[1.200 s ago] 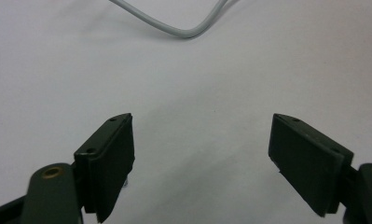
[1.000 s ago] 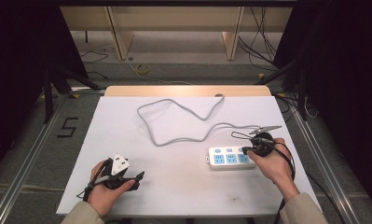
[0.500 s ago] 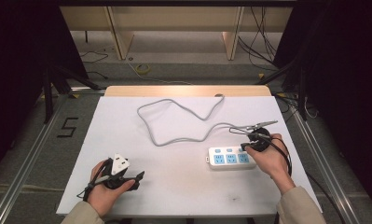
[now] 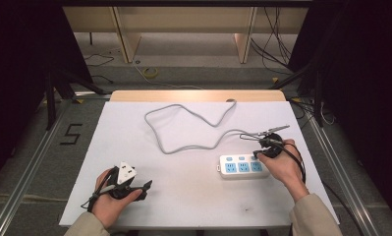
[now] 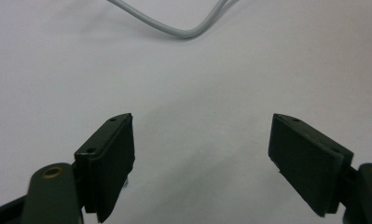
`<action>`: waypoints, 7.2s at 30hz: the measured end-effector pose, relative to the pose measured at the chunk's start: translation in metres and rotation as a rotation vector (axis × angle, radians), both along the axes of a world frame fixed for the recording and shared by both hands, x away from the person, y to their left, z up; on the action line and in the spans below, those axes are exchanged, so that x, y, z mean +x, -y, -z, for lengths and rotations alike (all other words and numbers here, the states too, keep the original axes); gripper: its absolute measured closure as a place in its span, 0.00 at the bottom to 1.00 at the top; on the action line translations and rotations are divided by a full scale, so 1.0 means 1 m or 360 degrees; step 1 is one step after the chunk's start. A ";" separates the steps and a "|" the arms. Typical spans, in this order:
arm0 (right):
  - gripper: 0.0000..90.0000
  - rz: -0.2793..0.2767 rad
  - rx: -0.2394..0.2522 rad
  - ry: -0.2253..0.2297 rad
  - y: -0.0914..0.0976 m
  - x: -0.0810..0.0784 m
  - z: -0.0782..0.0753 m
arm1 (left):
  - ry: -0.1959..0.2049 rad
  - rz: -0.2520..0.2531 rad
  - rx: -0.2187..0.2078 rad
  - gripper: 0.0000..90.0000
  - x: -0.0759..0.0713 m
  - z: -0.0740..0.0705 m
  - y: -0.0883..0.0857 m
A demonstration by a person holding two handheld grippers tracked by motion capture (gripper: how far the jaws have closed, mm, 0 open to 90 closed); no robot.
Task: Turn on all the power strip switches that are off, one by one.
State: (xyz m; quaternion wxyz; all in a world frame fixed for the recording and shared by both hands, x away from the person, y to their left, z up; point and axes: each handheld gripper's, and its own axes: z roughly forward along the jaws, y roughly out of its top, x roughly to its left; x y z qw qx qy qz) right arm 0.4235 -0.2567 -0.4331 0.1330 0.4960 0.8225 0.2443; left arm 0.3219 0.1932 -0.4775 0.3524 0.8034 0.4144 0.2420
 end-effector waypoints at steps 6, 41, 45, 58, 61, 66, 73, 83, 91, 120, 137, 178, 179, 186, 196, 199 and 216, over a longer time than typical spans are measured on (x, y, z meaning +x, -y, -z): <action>1.00 -0.0003 -0.0014 -0.0020 -0.001 0.001 0.001 | 0.0001 0.0000 -0.0001 0.25 0.000 0.000 0.000; 1.00 -0.0004 -0.0065 -0.0063 -0.004 0.007 0.003 | -0.0001 -0.0006 -0.0002 0.25 0.000 0.000 0.000; 1.00 -0.0004 -0.0075 -0.0059 -0.005 0.007 0.003 | 0.0002 -0.0003 0.0000 0.25 0.000 0.000 0.001; 1.00 0.0008 -0.0078 -0.0059 -0.005 0.008 0.005 | 0.0002 -0.0001 0.0005 0.25 0.000 0.000 0.000; 1.00 0.0005 -0.0084 -0.0056 -0.005 0.008 0.005 | 0.0000 -0.0004 0.0000 0.25 0.000 0.000 0.000; 1.00 0.0009 -0.0082 -0.0055 -0.005 0.008 0.006 | -0.0002 -0.0003 0.0000 0.25 0.000 0.000 0.001; 1.00 0.0013 -0.0082 -0.0058 -0.005 0.008 0.007 | -0.0003 -0.0003 -0.0003 0.25 0.000 0.000 0.001; 1.00 0.0004 -0.0066 -0.0053 -0.003 0.008 0.007 | -0.0005 -0.0001 -0.0001 0.25 0.000 0.001 0.000; 1.00 -0.0002 -0.0042 -0.0056 -0.001 0.008 0.007 | -0.0005 0.0002 0.0000 0.25 0.000 0.001 0.000; 1.00 -0.0029 -0.0028 -0.0032 -0.007 0.005 0.001 | -0.0008 0.0000 0.0003 0.25 0.001 0.001 0.000; 1.00 -0.0058 -0.0012 -0.0021 -0.014 0.002 -0.003 | -0.0007 -0.0002 0.0001 0.25 0.001 0.001 0.001; 1.00 -0.0193 -0.0025 -0.0027 -0.048 0.000 -0.005 | -0.0003 0.0005 0.0002 0.25 0.001 0.001 0.002; 1.00 -0.0197 -0.0024 -0.0028 -0.049 0.001 -0.005 | -0.0002 0.0006 0.0002 0.25 0.001 0.001 0.002; 1.00 -0.0208 -0.0029 -0.0025 -0.053 0.002 -0.006 | -0.0004 0.0008 0.0006 0.25 0.001 0.000 0.002; 1.00 -0.0226 -0.0032 -0.0021 -0.058 0.002 -0.007 | -0.0005 0.0010 0.0008 0.25 0.001 0.000 0.002; 1.00 -0.0232 -0.0033 -0.0020 -0.060 0.003 -0.007 | -0.0004 0.0010 0.0006 0.25 0.001 0.001 0.002; 1.00 -0.0268 -0.0056 -0.0030 -0.074 0.008 0.003 | -0.0004 0.0009 0.0003 0.25 0.001 0.001 0.002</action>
